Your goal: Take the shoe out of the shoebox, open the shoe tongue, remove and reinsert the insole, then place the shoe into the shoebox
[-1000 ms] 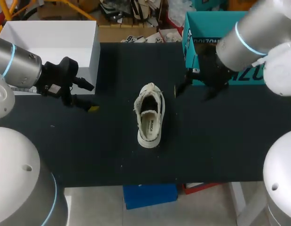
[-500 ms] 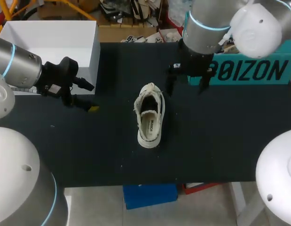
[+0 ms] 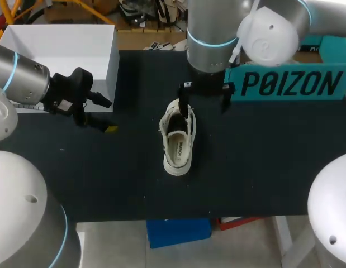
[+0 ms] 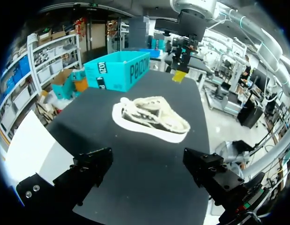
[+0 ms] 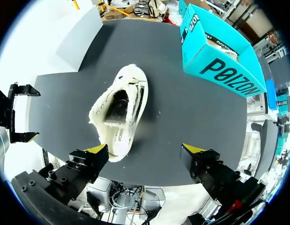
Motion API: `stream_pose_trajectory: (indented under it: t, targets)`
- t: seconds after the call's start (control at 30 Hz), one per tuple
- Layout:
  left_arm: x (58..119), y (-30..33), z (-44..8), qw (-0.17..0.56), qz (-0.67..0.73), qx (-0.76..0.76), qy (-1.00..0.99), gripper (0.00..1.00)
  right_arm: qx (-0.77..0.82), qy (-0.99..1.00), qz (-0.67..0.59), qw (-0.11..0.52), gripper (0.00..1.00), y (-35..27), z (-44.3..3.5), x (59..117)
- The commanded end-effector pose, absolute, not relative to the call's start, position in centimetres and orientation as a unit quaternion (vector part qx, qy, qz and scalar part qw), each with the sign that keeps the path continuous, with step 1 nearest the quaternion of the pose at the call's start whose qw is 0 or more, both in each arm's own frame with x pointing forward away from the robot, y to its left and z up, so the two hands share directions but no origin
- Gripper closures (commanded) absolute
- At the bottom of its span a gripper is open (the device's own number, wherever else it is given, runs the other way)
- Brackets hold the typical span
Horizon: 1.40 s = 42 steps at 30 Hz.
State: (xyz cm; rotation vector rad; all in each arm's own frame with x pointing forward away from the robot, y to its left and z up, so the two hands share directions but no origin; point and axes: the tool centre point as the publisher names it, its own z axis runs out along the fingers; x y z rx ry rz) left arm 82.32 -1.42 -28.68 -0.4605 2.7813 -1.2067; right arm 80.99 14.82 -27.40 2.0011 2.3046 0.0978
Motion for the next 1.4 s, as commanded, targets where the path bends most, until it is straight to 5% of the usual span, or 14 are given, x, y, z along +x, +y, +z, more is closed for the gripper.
stream_pose_trajectory:
  t: [0.03,0.07,0.13,0.27,0.43,0.67,1.17,1.4]
  targets:
    - [82.2,-1.5,-28.7,0.038,-0.391,-0.151,0.907,0.0,0.654,0.755,0.026,0.047,0.01,16.0,-28.7,81.8]
    - [82.2,-1.5,-28.7,0.038,-0.391,-0.151,0.907,0.0,0.653,0.755,0.028,0.047,0.02,16.1,-28.8,81.9]
    - [82.2,-1.5,-28.7,0.038,-0.391,-0.151,0.907,0.0,0.653,0.755,0.031,0.046,0.2,16.4,-29.1,82.2]
    - [82.2,-1.5,-28.7,0.038,-0.391,-0.151,0.907,0.0,0.651,0.758,0.03,0.04,0.14,16.8,-30.1,82.6]
    - [82.2,-1.5,-28.7,0.038,-0.391,-0.151,0.907,0.0,0.651,0.758,0.035,0.028,0.21,17.2,-31.3,82.6]
    - [82.2,-1.5,-28.7,0.038,-0.391,-0.151,0.907,0.0,0.652,0.757,0.04,0.017,0.49,17.1,-33.0,83.1]
    - [82.2,-1.5,-28.7,0.038,-0.391,-0.151,0.907,0.0,0.644,0.764,0.037,0.0,0.4,17.2,-35.5,84.6]
    - [82.2,-1.5,-28.7,0.038,-0.391,-0.151,0.907,0.0,0.63,0.776,0.025,0.001,0.49,17.1,-36.6,85.6]
